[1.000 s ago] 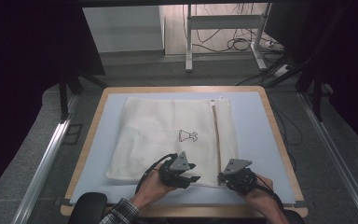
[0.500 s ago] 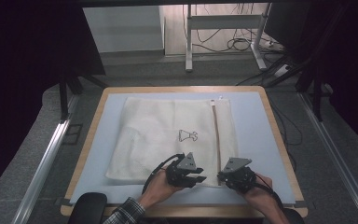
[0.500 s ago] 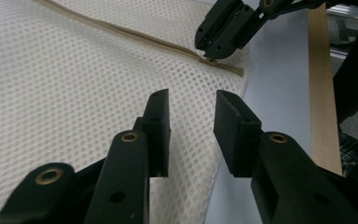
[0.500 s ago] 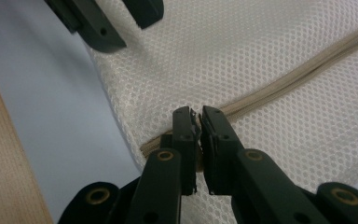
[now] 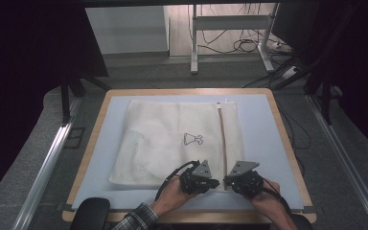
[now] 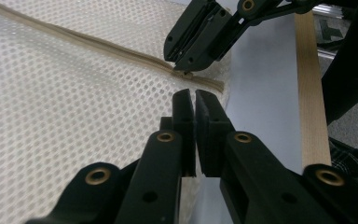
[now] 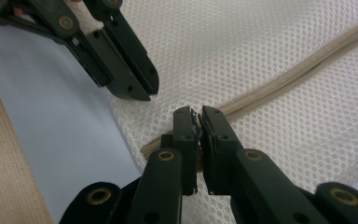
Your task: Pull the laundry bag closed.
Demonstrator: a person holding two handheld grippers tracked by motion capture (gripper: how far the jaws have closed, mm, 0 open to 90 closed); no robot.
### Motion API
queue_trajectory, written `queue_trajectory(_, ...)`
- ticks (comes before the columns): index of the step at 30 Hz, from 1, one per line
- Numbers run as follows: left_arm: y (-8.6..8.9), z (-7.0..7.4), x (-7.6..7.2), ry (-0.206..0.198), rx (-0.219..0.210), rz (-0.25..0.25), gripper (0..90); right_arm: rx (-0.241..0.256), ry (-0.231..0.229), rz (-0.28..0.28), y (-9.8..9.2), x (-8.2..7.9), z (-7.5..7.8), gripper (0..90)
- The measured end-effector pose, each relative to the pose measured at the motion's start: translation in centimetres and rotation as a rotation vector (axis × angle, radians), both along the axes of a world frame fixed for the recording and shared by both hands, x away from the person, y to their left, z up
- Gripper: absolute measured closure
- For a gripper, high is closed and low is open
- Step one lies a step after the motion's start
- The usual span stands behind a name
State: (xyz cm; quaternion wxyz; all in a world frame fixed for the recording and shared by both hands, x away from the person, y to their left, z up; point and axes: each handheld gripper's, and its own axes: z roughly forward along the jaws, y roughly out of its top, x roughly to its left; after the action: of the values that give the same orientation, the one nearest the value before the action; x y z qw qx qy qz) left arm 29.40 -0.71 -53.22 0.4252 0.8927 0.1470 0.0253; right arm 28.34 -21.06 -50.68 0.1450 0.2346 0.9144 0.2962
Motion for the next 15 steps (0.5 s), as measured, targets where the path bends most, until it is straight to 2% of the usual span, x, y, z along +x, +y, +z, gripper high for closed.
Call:
queue_trajectory(7, -1.0, -0.3, -0.1, 0.002, -0.007, -0.008, 88.8, -0.003, -0.003, 0.001, 0.0, 0.0, 0.0, 83.4)
queue_trajectory(11, -1.2, -0.6, -0.1, 0.009, 0.008, -0.007, 89.0, -0.007, -0.003, 0.002, 0.0, 0.0, 0.0, 83.4)
queue_trajectory(13, -1.3, -0.6, -0.2, -0.001, 0.014, -0.005, 88.9, -0.009, -0.002, 0.002, 0.1, -0.1, 0.0, 83.3)
queue_trajectory(15, -1.4, -0.6, -0.3, -0.028, 0.030, -0.009, 89.7, -0.017, -0.008, 0.004, 0.1, -0.1, 0.0, 83.0)
